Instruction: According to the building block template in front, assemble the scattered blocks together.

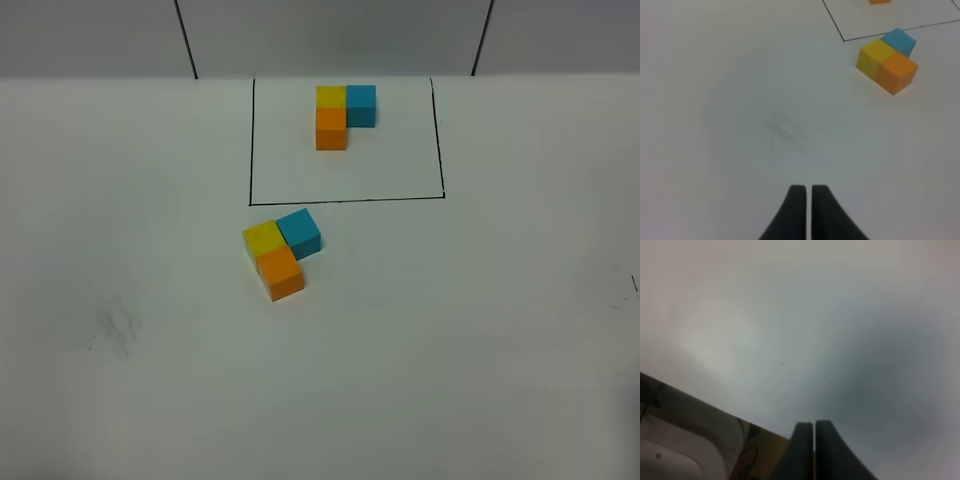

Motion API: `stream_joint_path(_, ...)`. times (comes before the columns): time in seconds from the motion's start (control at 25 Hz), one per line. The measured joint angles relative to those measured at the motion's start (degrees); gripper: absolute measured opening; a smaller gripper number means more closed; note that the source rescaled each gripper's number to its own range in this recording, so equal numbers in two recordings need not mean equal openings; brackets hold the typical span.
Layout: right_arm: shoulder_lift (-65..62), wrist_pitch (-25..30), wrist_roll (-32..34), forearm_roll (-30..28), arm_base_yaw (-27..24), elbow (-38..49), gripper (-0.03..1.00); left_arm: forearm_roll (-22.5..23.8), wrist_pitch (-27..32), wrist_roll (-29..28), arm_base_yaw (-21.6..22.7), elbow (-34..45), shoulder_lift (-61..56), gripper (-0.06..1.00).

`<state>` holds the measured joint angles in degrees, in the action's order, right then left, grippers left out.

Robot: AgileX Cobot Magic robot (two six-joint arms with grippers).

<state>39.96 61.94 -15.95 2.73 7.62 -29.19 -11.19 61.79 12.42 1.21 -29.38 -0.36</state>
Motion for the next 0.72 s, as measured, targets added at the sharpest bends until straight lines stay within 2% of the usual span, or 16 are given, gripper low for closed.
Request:
stream_joint_path(0.24,-0.37,-0.22,0.07,-1.89,0.0,0.0,0.01,0.0,0.0,0.0,0.0,0.0,0.0,0.01)
stream_joint_path(0.44,-2.19,-0.17,0.0,1.56,0.0,0.0,0.01,0.0,0.0,0.0,0.0,0.0,0.0,0.01)
stream_joint_path(0.72,-4.74,-0.11,0.0,2.27,-0.73,0.0,0.01,0.0,0.0,0.0,0.0,0.0,0.0,0.01)
